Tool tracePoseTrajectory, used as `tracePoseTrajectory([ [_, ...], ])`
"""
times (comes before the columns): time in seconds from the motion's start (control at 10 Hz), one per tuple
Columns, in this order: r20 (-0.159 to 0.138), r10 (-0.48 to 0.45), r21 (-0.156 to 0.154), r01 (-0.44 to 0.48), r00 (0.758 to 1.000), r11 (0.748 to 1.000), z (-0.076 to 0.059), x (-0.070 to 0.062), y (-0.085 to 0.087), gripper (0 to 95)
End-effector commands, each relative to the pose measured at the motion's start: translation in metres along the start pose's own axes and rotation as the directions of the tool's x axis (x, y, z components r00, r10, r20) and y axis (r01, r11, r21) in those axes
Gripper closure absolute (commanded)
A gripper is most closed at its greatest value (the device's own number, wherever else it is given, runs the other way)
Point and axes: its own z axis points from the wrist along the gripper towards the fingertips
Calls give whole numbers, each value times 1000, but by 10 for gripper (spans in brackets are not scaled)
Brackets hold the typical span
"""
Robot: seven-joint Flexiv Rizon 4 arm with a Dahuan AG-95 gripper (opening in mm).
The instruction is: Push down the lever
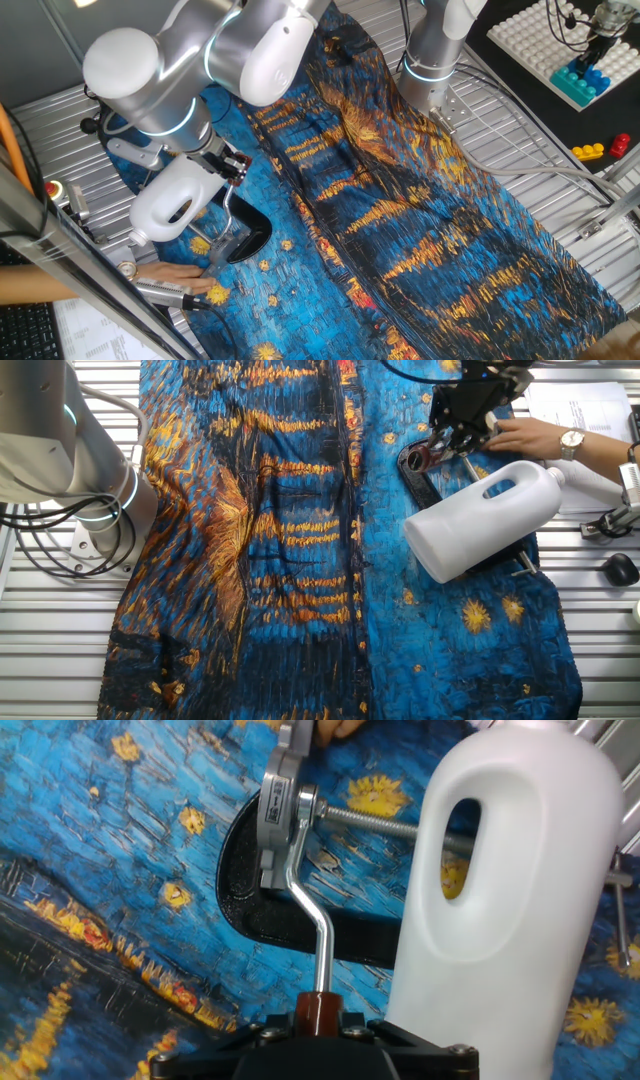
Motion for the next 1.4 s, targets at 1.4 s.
tracePoseTrajectory([
  [1.4, 12, -8, -15, 8, 1000, 1000, 36, 17, -1, 760],
])
